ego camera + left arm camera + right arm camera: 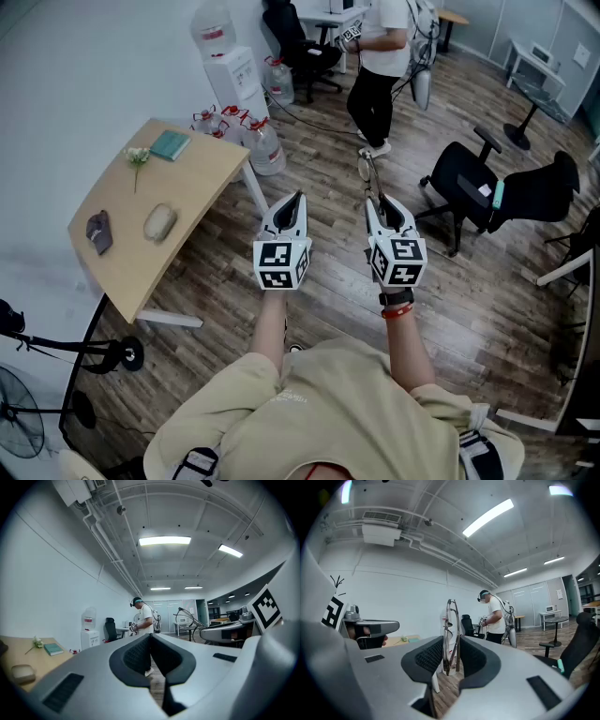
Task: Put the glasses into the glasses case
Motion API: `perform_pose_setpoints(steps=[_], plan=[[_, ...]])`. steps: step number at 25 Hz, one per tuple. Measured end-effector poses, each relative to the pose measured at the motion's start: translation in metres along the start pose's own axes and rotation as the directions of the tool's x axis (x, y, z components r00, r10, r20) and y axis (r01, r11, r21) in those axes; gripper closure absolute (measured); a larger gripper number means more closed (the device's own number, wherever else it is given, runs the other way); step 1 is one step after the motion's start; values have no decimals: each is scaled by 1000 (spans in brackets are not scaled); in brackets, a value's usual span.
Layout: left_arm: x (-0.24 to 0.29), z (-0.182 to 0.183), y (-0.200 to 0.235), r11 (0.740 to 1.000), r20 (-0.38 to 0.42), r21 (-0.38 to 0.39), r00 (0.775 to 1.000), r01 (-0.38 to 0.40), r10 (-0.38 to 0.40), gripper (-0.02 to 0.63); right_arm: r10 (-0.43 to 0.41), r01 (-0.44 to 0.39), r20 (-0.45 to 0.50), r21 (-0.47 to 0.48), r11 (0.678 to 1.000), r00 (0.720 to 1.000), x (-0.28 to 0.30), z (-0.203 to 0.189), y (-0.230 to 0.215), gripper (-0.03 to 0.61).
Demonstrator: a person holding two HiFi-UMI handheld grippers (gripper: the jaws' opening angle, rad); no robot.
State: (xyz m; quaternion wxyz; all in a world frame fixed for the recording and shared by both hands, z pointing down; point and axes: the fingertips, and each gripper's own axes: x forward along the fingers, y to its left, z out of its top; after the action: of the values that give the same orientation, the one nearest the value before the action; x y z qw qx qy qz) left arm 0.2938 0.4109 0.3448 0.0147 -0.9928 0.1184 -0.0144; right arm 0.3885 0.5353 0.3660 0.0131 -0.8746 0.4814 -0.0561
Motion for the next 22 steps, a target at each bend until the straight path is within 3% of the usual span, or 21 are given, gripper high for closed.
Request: perform_pose_setpoints(steps=[6,12,16,22], plan=[[8,-1,-16,1000,-4,2,1000,-24,24,591,37,-37,-2,8,999,999,2,-2,-16,465],[-5,-19,-8,991,-17,-38,992,-125,124,591,159,-158,-27,43,987,987,18,-21,4,465],[-29,-37,15,971,-43,-32,971,-236,234,591,284,-281,-55,63,958,957,33,-39,45,463],[-62,-57,79,923,-64,-33,922,-384,382,591,445,-440,-89,68,895,891,76,-57,125,462]])
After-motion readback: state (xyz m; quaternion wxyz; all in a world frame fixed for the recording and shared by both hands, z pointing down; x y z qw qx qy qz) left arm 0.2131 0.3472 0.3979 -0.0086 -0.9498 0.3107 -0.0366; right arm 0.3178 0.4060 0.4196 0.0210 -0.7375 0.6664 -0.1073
